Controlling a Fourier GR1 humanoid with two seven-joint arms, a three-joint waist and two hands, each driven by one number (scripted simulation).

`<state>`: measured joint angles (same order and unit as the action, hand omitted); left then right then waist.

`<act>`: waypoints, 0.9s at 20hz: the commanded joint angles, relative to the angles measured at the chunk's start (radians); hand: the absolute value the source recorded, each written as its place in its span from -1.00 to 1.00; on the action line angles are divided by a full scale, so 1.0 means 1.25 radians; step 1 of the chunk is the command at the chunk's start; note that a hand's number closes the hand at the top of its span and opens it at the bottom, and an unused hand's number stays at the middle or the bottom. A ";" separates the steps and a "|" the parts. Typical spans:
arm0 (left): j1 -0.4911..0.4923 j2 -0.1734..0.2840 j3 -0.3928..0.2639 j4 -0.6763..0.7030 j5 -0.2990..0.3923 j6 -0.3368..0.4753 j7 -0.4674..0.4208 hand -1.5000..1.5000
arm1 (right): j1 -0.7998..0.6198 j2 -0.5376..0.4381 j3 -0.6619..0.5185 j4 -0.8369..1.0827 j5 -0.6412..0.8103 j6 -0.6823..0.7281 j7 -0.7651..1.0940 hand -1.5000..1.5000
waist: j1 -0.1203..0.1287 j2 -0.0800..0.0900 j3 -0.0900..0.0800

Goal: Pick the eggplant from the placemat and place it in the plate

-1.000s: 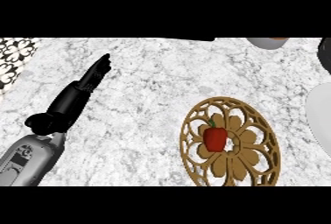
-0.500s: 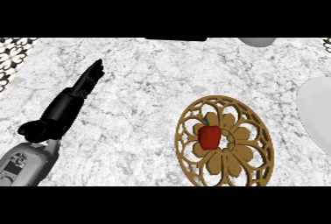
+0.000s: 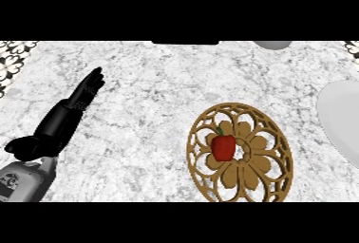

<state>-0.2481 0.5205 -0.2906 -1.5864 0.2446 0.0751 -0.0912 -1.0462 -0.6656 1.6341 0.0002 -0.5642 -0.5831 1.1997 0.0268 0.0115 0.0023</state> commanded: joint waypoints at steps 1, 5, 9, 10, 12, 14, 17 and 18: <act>0.020 0.009 0.015 -0.016 0.003 -0.001 -0.003 0.00 | 0.071 -0.002 -0.073 0.000 -0.061 -0.113 0.137 -1.00 | -0.002 -0.001 0.001; 0.030 -0.021 -0.011 0.019 -0.026 -0.006 -0.033 0.00 | 0.109 0.014 -0.086 0.000 -0.053 -0.198 0.079 -1.00 | 0.000 0.002 0.000; 0.037 0.004 0.014 -0.020 -0.005 -0.033 -0.017 0.00 | 0.132 0.013 -0.081 0.000 -0.027 -0.293 0.037 -1.00 | -0.001 -0.004 -0.001; 0.012 0.016 0.036 -0.037 0.016 -0.033 0.030 0.00 | 0.111 0.016 -0.079 0.000 -0.022 -0.299 0.044 -1.00 | 0.007 -0.002 0.000; -0.007 0.003 0.033 -0.004 0.000 -0.031 0.020 0.00 | 0.091 0.011 -0.077 0.000 -0.011 -0.334 0.017 -1.00 | 0.003 0.001 -0.001; -0.006 0.003 0.037 -0.007 -0.002 -0.037 0.016 0.00 | 0.098 0.031 -0.071 0.000 0.006 -0.388 0.011 -1.00 | -0.001 -0.002 -0.001; 0.013 -0.017 0.025 -0.001 -0.015 -0.024 0.004 0.00 | 0.073 0.035 -0.095 0.000 -0.010 -0.485 -0.055 -1.00 | -0.011 -0.008 -0.002; 0.004 -0.010 0.035 0.023 -0.015 -0.034 -0.011 0.00 | 0.055 0.044 -0.106 0.000 -0.021 -0.530 -0.077 -1.00 | -0.012 -0.006 -0.001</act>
<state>-0.2340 0.5083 -0.2605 -1.5872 0.2275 0.0439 -0.0879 -0.9378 -0.6369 1.5230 0.0002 -0.5821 -1.0171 1.0621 0.0196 0.0059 0.0009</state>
